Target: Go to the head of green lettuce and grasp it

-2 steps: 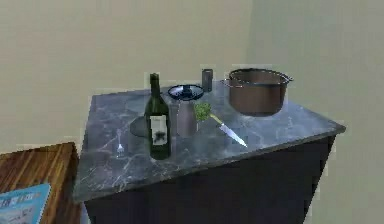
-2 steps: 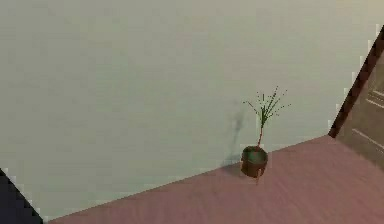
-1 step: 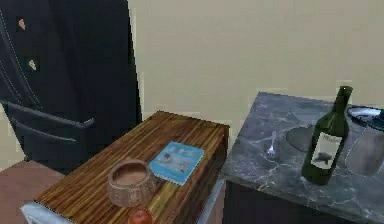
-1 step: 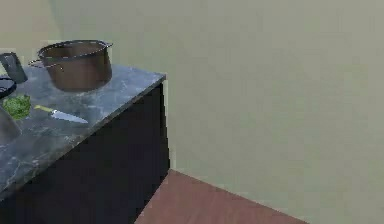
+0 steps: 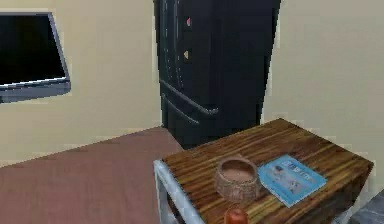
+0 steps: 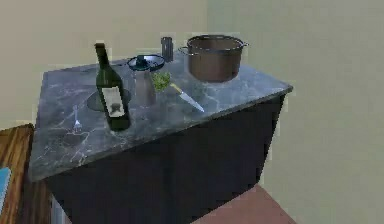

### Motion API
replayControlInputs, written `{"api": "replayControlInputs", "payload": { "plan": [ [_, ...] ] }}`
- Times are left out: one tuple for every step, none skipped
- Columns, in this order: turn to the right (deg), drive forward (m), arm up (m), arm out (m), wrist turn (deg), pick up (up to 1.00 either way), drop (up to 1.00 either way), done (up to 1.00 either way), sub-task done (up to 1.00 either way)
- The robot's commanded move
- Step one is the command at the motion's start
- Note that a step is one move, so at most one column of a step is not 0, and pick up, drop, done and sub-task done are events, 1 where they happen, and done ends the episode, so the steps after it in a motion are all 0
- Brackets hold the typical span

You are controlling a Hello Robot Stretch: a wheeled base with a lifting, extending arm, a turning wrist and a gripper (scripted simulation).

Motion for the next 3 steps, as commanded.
{"api": "replayControlInputs", "payload": {
  "plan": [
    [45.0, 0.00, 0.00, 0.00, 0.0, 0.00, 0.00, 0.00, 0.00],
    [42.0, 0.00, 0.00, 0.00, 0.0, 0.00, 0.00, 0.00, 0.00],
    [0.0, 0.40, 0.00, 0.00, 0.0, 0.00, 0.00, 0.00, 0.00]
  ]
}}
